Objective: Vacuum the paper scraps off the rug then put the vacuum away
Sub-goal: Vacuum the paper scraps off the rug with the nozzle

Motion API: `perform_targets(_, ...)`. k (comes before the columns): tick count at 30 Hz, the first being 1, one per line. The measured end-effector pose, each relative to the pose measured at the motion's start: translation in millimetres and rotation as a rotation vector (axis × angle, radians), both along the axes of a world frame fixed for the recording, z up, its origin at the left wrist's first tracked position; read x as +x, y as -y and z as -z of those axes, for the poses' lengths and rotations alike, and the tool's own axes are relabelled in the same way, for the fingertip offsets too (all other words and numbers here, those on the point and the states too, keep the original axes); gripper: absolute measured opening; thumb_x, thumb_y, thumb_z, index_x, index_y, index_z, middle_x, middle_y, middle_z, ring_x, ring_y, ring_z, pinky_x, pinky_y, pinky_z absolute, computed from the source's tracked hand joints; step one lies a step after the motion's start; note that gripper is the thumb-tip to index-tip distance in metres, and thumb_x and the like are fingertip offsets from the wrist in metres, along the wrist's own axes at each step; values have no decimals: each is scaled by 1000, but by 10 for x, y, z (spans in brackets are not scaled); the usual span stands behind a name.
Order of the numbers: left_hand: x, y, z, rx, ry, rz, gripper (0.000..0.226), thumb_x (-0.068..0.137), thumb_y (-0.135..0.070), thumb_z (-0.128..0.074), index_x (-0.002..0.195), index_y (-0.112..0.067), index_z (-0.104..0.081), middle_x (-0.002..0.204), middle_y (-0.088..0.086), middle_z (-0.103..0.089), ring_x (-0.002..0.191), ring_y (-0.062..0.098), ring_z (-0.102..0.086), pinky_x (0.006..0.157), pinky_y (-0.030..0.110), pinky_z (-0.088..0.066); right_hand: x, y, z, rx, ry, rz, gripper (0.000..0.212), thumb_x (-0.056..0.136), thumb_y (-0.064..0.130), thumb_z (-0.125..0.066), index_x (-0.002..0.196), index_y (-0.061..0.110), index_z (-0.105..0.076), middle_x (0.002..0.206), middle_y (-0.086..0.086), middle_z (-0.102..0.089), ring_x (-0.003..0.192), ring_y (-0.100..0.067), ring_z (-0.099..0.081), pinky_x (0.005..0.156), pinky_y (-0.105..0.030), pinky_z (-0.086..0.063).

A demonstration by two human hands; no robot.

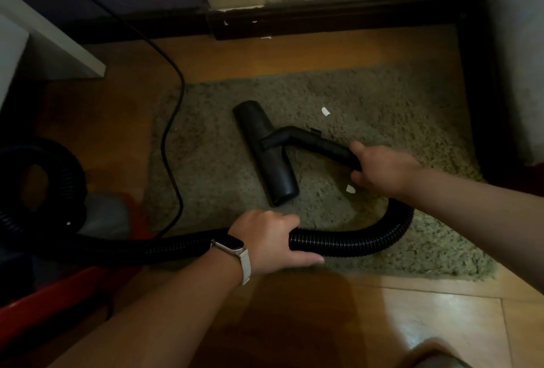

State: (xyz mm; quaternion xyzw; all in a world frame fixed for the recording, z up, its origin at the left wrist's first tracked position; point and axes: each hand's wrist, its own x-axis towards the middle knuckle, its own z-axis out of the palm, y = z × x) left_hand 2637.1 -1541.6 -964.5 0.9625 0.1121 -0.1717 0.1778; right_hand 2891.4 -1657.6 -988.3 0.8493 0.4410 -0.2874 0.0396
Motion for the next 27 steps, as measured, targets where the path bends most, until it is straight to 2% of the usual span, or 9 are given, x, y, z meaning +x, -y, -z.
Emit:
perform_targets(6,-85,-45,9,-2,-14,-10,72,68,-97,-27,85,-33,-54,68,-13,-54,61,4,-55,57,30,-53,-59,-127,12,21,-10,-56,25,92,35,-59,104,29,-37,75,5,-53,62,-11,-51,46,-28,-33)
perform_targets(10,-78,-47,32,-6,-16,-3,71,68,-96,-29,85,-32,-53,69,-12,-54,62,6,-55,56,29,-52,-52,-78,27,45,-14,-50,26,92,37,-59,107,28,-40,75,5,-52,62,-12,-51,47,-28,-35)
perform_targets(15,-33,-51,27,-18,6,7,66,68,-97,-28,81,-35,-47,68,-14,-50,60,1,-49,51,23,-40,75,255,79,156,-125,175,35,90,37,-63,120,33,-44,78,5,-57,64,-11,-57,49,-27,-38)
perform_targets(20,293,-10,-46,30,43,29,71,65,-97,-27,84,-33,-53,68,-14,-52,62,4,-54,56,25,-49,331,566,77,230,-60,362,28,86,36,-68,107,32,-50,75,3,-58,62,-12,-56,49,-26,-37)
perform_targets(24,483,31,-60,23,10,30,73,62,-99,-26,83,-34,-52,69,-15,-54,63,3,-53,60,25,-49,478,752,63,241,-73,444,31,87,35,-68,112,32,-51,76,8,-55,66,-16,-54,60,-31,-40)
perform_targets(27,584,79,-62,23,-13,36,75,60,-100,-25,85,-34,-52,71,-14,-55,66,6,-55,62,28,-50,553,865,45,232,-101,480,29,88,34,-67,113,32,-52,80,4,-58,74,-21,-59,65,-33,-44)
